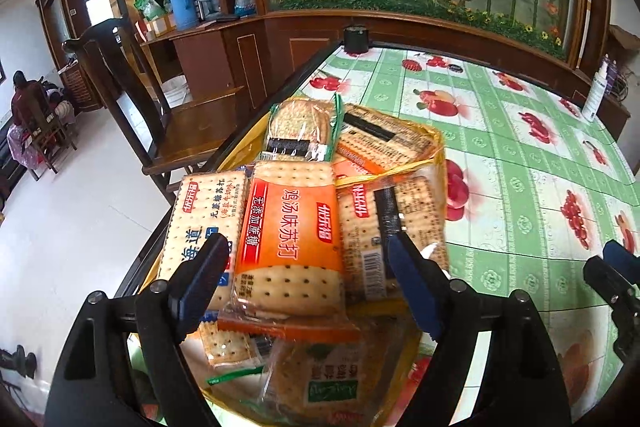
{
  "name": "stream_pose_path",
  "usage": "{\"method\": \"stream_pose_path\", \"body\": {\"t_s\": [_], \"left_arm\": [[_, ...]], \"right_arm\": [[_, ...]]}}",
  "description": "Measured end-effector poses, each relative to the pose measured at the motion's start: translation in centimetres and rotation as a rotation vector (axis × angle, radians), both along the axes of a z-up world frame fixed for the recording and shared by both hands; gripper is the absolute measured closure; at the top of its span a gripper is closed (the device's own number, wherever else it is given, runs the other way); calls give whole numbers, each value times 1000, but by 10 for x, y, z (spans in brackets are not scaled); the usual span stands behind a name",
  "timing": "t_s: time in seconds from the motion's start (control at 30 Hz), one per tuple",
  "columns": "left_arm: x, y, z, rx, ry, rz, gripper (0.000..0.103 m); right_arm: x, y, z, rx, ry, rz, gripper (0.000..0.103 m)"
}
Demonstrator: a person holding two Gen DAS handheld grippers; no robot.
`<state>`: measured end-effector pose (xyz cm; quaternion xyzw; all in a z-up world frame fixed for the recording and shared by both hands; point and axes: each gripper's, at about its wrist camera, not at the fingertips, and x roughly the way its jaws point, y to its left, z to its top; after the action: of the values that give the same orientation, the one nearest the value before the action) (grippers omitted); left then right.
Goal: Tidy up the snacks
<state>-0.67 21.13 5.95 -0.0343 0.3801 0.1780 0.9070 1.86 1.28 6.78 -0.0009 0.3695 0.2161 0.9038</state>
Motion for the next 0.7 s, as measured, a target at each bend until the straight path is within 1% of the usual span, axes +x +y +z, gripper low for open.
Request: {"method": "stream_pose_path", "body": {"t_s": [0.03, 0.1, 0.13, 0.2, 0.33, 0.4, 0.53, 0.7], "left_arm": [[-3, -2, 3, 7, -8, 0, 20], [-7, -7, 8, 14, -26, 0, 20], [-10, -9, 10, 14, -34, -1, 20], [-14, -14, 15, 16, -49, -5, 19], [-22, -25, 22, 40, -68, -18, 19], [-26, -29, 25, 63, -76, -23, 19], [-37, -32, 32, 94, -110, -7, 19], [-53, -28, 38, 84, -149, 33, 19]], "right_arm": [[-2, -2, 0, -1, -1, -5, 40], [-5, -8, -1, 3, -2, -17, 27], [-7, -11, -1, 5, -1, -25, 24], [-11, -18, -1, 8, 1, -40, 15], [-16, -27, -2, 11, 15, -62, 14], [-19, -31, -2, 15, 13, -69, 11], [-28, -36, 1, 23, 2, -74, 8], [-38, -39, 6, 27, -16, -78, 5]]}}
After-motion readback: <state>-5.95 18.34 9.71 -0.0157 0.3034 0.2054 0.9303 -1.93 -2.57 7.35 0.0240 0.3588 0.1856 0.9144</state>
